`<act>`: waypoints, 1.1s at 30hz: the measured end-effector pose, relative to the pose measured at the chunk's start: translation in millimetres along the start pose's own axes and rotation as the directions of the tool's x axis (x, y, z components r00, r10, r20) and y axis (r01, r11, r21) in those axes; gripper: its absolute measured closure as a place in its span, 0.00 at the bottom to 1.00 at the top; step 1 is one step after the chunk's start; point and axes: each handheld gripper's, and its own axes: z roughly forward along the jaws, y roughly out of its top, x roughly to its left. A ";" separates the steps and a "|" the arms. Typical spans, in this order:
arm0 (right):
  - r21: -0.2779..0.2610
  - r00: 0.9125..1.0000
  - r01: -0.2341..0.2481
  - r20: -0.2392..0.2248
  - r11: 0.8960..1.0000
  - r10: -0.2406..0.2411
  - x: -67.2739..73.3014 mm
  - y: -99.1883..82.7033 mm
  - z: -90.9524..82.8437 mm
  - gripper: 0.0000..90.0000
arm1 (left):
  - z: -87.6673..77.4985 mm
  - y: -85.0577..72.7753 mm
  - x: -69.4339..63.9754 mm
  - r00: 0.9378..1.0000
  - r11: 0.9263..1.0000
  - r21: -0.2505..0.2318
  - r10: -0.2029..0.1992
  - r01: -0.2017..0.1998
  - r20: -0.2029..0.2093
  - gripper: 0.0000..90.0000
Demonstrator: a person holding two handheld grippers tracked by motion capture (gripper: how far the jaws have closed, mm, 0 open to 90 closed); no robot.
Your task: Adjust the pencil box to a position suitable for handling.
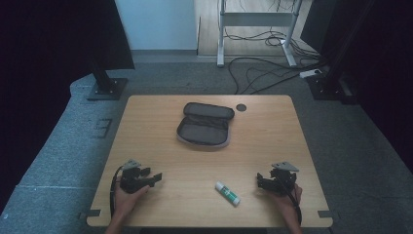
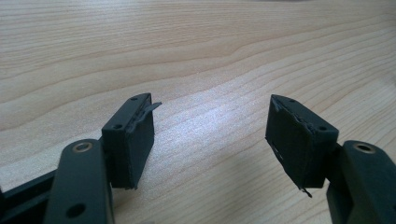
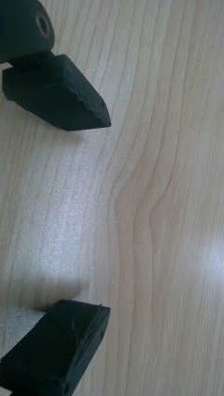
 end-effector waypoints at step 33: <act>-0.046 0.999 0.013 -0.051 0.999 -0.016 16.2 5.8 -4.4 0.31 | 1.5 13.0 -8.1 1.000 1.000 0.000 0.016 -0.016 -0.005 0.36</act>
